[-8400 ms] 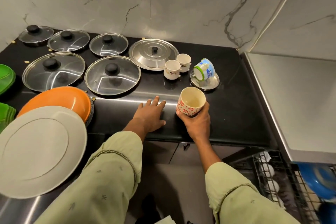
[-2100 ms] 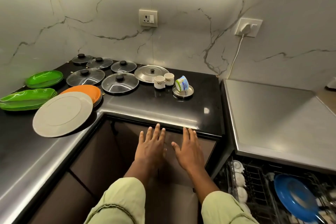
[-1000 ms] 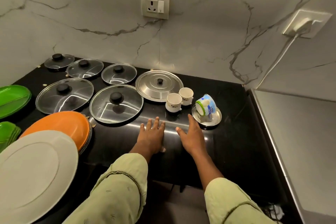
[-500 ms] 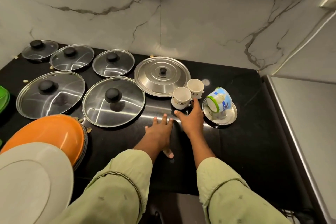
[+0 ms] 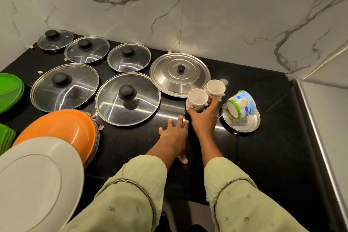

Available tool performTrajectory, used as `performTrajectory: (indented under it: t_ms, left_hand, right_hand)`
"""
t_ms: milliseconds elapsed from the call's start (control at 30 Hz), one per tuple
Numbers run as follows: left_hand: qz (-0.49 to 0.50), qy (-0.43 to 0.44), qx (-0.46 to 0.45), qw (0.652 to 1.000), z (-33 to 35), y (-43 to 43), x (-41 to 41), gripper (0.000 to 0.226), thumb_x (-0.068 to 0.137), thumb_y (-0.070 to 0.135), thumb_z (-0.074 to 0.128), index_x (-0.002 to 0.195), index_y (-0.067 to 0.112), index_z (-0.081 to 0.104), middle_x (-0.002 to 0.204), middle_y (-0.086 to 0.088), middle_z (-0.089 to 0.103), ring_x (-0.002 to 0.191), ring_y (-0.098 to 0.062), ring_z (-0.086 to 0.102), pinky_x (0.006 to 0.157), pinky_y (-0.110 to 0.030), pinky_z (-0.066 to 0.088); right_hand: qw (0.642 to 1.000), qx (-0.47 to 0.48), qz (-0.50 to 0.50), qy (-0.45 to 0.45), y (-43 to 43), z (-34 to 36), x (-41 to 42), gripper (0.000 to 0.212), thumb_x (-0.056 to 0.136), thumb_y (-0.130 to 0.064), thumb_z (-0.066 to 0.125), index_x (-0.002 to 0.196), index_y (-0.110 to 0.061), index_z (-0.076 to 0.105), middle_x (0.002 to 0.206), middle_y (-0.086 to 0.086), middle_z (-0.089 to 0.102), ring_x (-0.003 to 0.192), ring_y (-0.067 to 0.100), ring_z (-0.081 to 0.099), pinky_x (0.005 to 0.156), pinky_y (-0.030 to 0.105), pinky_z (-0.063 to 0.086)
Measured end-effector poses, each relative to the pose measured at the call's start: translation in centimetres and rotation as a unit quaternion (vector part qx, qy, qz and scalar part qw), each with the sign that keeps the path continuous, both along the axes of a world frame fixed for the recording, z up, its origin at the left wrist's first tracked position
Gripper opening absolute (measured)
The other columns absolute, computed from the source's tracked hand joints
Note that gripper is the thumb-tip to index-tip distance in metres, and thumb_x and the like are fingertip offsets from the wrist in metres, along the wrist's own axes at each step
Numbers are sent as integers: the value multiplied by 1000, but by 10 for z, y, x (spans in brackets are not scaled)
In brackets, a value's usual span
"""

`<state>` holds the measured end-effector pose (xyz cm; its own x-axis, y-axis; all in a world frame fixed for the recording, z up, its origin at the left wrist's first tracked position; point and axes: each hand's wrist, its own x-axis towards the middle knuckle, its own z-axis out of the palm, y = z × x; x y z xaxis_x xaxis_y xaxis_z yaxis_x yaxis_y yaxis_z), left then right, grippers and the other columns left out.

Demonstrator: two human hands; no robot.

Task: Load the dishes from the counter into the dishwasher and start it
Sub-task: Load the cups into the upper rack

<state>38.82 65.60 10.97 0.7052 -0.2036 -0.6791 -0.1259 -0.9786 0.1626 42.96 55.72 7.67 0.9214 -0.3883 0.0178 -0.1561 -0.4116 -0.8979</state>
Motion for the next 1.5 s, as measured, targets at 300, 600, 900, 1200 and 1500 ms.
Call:
performTrajectory:
  t_ms: [300,600,900,1200,1500]
  left_hand:
    - [9,-2,-5,1000,2,0,0,137,68,34,90,158,21,-13,163,-2,-23,150,-39,-14,116,-67,10]
    - [10,-50,-7,999,3,2,-13,126,71,39,87,159,22,-2,166,-3,-12,151,-36,-8,119,-61,12]
    - [46,-216,-33,975,1,-32,-108,81,97,47,51,159,23,5,166,-6,-7,153,-30,-4,123,-51,6]
    - [74,-284,-25,956,13,-86,-210,78,100,47,46,159,21,3,166,-7,-9,153,-29,-7,123,-51,2]
    - [92,-279,1,956,17,-110,-326,76,100,49,44,159,22,3,166,-6,-9,153,-28,-6,123,-50,3]
  right_hand:
    - [999,-17,22,18,-13,-3,-18,76,68,-34,85,131,-23,44,125,-4,57,116,18,56,95,41,49]
    - [999,-16,35,16,-44,10,-68,79,67,-41,86,133,-25,43,128,-5,59,117,16,55,96,41,50]
    - [998,-15,52,-19,-90,24,-136,79,68,-38,87,134,-24,46,128,-4,61,114,16,58,90,32,49]
    - [995,-17,81,-55,-138,30,-228,71,66,-35,89,125,-20,51,113,-7,62,99,12,59,80,27,47]
    - [993,-17,98,-70,-173,28,-327,70,65,-36,89,123,-23,51,116,-4,64,103,17,61,81,33,52]
